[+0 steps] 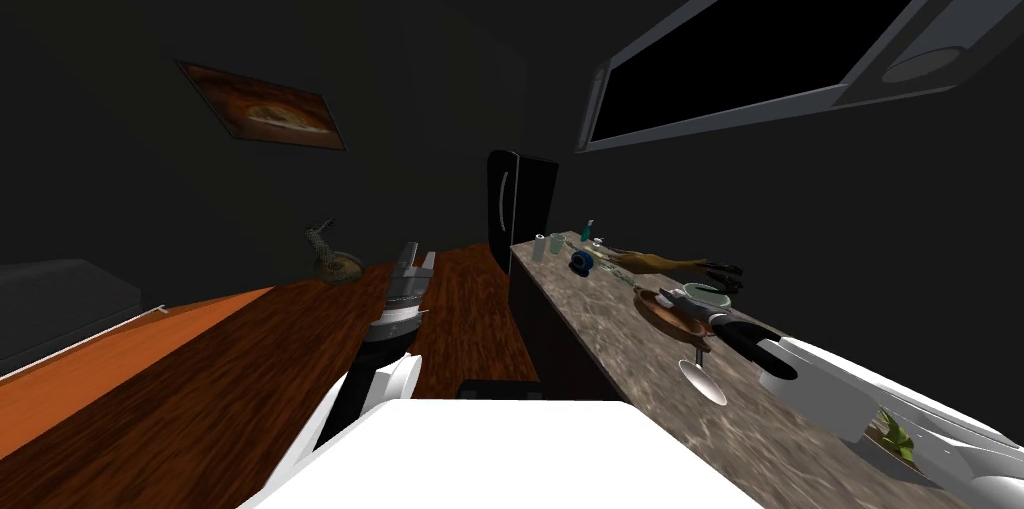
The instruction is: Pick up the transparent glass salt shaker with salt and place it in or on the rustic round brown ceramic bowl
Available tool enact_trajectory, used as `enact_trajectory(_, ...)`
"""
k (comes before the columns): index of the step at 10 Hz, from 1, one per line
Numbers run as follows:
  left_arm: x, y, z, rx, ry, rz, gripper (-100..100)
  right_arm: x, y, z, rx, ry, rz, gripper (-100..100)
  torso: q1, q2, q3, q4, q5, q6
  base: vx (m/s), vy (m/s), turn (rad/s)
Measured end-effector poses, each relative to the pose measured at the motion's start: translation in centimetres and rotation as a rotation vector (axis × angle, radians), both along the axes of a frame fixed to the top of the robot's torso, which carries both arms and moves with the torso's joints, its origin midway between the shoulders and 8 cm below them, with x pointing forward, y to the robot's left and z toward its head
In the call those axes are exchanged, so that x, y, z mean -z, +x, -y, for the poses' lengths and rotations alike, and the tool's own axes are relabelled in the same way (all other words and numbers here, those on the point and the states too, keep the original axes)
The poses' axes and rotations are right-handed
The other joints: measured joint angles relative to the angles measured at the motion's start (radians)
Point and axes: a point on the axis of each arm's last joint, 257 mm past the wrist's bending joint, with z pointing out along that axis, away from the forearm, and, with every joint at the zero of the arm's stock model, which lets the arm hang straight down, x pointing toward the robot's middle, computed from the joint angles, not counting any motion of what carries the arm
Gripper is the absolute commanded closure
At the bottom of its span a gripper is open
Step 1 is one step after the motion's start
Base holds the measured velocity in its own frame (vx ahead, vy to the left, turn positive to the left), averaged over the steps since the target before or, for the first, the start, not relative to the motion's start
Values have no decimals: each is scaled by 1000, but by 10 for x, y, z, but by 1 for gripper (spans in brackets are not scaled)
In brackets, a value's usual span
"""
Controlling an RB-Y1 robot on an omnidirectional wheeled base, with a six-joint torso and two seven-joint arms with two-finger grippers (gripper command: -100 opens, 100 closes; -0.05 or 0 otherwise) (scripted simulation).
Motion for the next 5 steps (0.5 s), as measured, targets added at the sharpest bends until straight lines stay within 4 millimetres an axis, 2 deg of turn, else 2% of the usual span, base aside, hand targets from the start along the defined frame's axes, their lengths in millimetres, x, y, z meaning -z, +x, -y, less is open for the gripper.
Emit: enact_trajectory(5,0,0,0,0,0,0,0,-38,13,-6,-29,-14,12,-100,1,0,0,0,0,0,11,9,-57)
